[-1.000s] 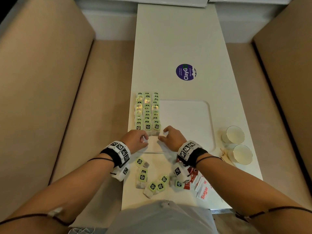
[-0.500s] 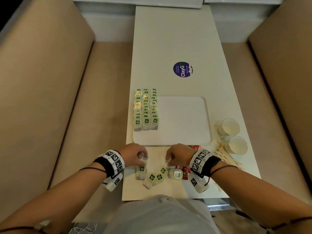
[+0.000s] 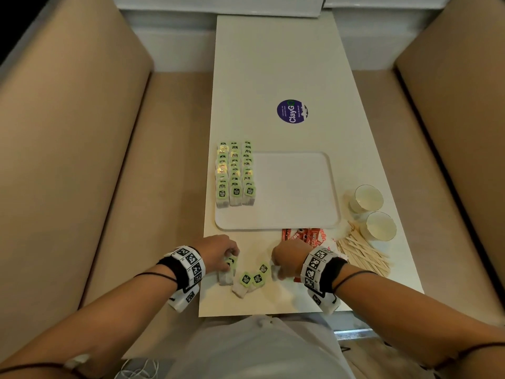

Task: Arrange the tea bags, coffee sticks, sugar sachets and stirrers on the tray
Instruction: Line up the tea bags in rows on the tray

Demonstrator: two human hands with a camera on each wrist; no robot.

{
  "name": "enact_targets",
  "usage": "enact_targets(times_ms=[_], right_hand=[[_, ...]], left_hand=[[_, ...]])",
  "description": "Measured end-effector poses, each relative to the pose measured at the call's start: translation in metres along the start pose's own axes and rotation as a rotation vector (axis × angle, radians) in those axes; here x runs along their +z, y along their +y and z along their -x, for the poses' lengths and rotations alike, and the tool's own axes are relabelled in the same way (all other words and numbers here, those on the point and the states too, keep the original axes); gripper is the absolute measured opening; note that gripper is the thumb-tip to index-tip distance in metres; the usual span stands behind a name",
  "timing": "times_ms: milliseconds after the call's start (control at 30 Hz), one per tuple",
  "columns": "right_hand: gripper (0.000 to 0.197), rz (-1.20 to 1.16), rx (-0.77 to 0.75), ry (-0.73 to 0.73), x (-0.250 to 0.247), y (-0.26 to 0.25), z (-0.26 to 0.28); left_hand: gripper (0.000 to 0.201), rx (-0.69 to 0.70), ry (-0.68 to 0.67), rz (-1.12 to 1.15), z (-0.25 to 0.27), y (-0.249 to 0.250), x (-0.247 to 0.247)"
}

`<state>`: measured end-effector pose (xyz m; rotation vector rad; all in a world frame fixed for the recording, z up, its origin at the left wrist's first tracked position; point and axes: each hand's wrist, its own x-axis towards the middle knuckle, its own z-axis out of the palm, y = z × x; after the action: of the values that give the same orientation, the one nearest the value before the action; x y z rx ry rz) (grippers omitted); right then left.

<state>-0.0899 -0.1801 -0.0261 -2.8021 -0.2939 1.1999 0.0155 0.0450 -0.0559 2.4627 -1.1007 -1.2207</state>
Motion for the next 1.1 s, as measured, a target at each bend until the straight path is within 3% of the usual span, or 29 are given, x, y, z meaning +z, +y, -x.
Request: enact_targets(times_ms=[233, 433, 567, 800, 1100], right_hand=[[0.013, -0.032, -0.051, 0.062, -0.002, 0.0, 0.002], [0.023, -0.106, -0.091, 0.137, -0.008, 0.0, 0.003], [0.028, -0.189, -0.08, 0.168, -0.013, -0.002, 0.004], [0.02, -0.335, -0.151, 0.17, -0.027, -0.006, 0.0], [0.035, -0.537, -0.176, 0.217, -0.046, -0.011, -0.012]], left_hand=[[0.019, 0.038, 0.011, -0.048, 0.003, -0.003, 0.002], [0.01, 0.078, -0.002, 0.008, 0.005, -0.003, -0.003], [0.012, 0.062, 0.021, 0.119, 0.005, -0.005, -0.003], [0.006, 0.028, 0.088, 0.403, 0.004, -0.008, -0.017], [0.025, 0.027, 0.157, 0.579, -0.004, -0.007, -0.032]])
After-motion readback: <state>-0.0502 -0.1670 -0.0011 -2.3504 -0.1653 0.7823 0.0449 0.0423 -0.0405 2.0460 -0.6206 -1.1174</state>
